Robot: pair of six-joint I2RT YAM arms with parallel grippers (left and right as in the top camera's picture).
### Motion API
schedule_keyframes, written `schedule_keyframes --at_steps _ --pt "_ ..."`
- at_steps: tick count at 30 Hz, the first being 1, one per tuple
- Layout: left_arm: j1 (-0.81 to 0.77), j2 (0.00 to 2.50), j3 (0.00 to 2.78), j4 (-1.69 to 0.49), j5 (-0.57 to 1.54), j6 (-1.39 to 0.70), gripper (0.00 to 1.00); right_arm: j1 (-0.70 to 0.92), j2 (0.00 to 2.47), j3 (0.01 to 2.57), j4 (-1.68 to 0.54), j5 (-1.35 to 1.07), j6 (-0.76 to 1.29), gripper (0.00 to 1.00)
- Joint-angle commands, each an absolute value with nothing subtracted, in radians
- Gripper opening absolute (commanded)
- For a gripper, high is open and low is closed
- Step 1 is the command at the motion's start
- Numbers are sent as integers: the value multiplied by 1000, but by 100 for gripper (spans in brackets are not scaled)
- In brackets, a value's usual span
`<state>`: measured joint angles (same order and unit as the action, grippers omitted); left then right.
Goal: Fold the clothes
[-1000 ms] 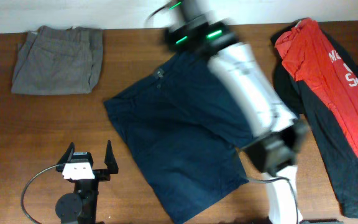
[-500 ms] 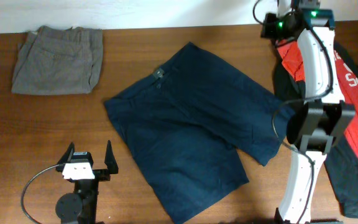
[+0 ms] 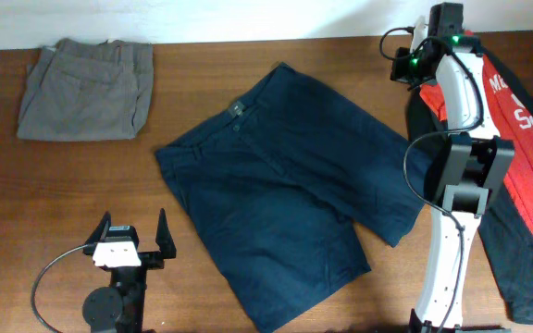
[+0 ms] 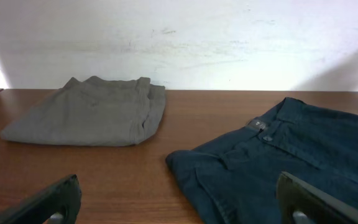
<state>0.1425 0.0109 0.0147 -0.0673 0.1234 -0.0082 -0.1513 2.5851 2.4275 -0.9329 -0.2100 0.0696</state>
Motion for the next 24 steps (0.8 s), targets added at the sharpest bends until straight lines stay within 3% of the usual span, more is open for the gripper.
schedule_keyframes --at_steps 1,24 --pt "140 5 9 -68 134 -4 99 -160 2613 2427 -923 -152 59 4" --pt "140 5 9 -68 135 -4 99 -277 2683 2422 -892 -13 29 4"
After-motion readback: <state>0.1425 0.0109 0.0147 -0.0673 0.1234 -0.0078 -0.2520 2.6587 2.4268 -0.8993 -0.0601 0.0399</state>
